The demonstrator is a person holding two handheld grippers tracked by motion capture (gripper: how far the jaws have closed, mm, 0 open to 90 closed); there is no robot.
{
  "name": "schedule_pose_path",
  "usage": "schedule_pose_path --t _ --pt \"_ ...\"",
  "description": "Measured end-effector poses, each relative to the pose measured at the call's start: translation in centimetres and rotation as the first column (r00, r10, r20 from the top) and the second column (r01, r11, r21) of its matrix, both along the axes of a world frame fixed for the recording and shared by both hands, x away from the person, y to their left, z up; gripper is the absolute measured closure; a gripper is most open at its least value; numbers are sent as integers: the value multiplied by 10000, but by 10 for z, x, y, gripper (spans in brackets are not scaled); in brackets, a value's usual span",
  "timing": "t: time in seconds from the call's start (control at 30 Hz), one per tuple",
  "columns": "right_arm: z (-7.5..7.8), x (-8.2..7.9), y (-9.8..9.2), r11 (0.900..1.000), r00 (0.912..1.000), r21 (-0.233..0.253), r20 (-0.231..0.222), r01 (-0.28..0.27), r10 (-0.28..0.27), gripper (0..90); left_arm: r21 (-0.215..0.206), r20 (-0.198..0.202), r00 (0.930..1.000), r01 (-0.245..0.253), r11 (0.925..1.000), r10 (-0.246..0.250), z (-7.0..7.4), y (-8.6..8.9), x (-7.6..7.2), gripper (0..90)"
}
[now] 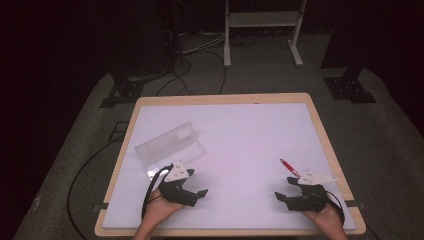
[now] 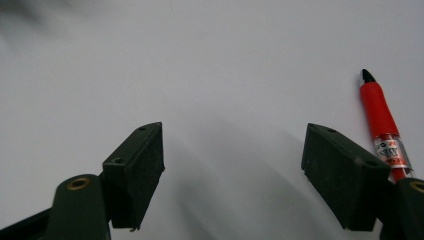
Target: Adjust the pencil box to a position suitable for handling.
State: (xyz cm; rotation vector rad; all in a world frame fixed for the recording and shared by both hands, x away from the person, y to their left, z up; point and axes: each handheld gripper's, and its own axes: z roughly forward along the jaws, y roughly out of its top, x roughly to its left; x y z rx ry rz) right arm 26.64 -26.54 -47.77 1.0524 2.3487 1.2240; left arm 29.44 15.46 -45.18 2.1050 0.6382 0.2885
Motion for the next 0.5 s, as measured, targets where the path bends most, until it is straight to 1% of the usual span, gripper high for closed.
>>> schedule_pose_path --t 0.07,0.17,0.2,0.27,0.37,0.4,0.5 --pt "0 -1 0 10000 10000 40 -1 -24 24 241 125 37 10000 48 9999 -49 2 0 1 134" --pt "0 0 -2 10000 10000 53 25 2 -2 241 146 71 10000 60 9999 -61 3 0 1 134" --pt "0 1 -3 9998 9999 182 -51 93 -92 241 248 118 9999 45 9997 -48 3 2 1 135" --pt "1 2 -4 9995 9998 254 -19 173 -172 241 351 162 9999 24 9994 -29 4 4 2 141" --pt "1 2 -4 9995 9998 252 -16 199 -199 241 418 150 9999 -26 9991 20 5 6 3 152" --pt "1 2 -4 9996 9998 214 -3 198 -198 241 523 228 9997 -40 9986 28 7 8 3 157" --pt "1 2 -3 9996 9998 205 4 207 -208 240 446 359 9993 -147 9989 131 12 13 6 157"
